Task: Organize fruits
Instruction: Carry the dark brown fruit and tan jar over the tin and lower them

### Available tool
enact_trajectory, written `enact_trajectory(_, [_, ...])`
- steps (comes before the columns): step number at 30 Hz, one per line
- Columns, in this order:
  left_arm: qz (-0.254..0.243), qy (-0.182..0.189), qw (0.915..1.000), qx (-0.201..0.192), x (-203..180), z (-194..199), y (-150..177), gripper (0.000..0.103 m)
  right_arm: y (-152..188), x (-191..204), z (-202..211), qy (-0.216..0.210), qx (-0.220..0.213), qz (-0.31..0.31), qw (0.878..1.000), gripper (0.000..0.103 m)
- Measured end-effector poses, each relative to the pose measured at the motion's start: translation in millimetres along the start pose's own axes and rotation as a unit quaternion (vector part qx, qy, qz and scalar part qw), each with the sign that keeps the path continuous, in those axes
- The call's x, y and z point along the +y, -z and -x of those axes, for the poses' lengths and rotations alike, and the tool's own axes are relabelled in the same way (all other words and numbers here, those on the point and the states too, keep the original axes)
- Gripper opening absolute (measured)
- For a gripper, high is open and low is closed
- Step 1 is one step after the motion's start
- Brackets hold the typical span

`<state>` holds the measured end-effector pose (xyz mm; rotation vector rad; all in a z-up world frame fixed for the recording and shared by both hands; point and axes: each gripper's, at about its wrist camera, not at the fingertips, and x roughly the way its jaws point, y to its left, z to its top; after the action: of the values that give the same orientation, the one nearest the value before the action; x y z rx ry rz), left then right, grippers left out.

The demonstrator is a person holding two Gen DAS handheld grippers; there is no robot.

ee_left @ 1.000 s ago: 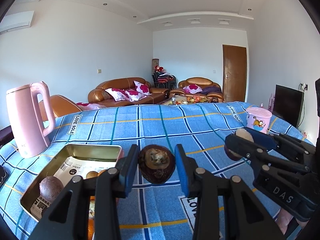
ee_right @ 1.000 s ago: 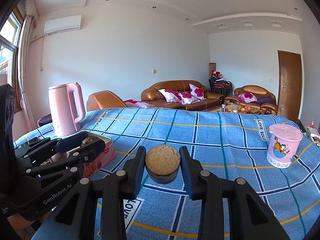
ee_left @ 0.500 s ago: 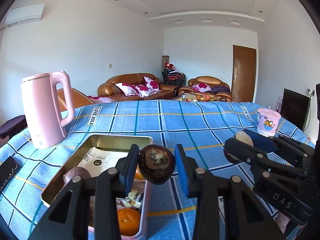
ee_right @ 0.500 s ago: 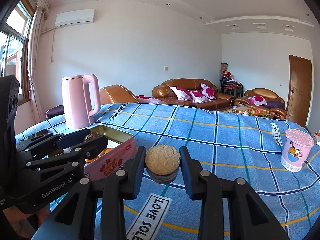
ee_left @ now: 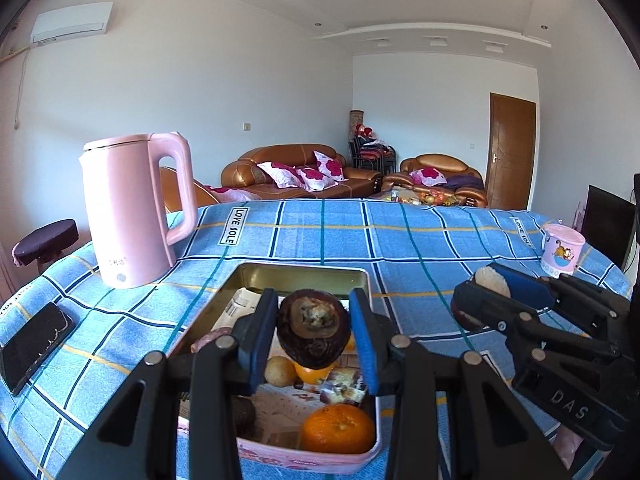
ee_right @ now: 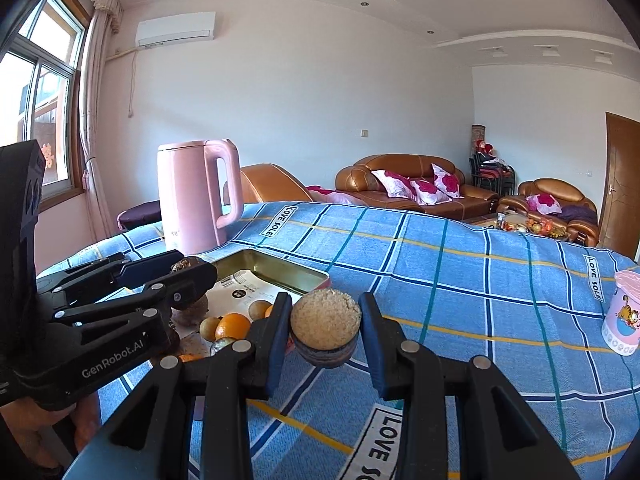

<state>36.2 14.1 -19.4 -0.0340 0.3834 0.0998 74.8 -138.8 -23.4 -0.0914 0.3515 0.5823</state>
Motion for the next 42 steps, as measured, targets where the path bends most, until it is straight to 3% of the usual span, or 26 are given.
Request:
enact_trajectory(20, [0.014, -0.037, 0.9992, 0.009, 35.6, 4.4, 0.1, 0.038, -14.2, 36.1, -16.5, -0.044, -0.001, 0.015, 0.999, 0.036])
enact_trajectory(42, [0.021, -0.047, 0.998, 0.037, 50.2, -1.9, 6.8, 0.038, -20.6, 55.5, -46.8, -0.066, 0.024, 0.012, 0.997, 0.036])
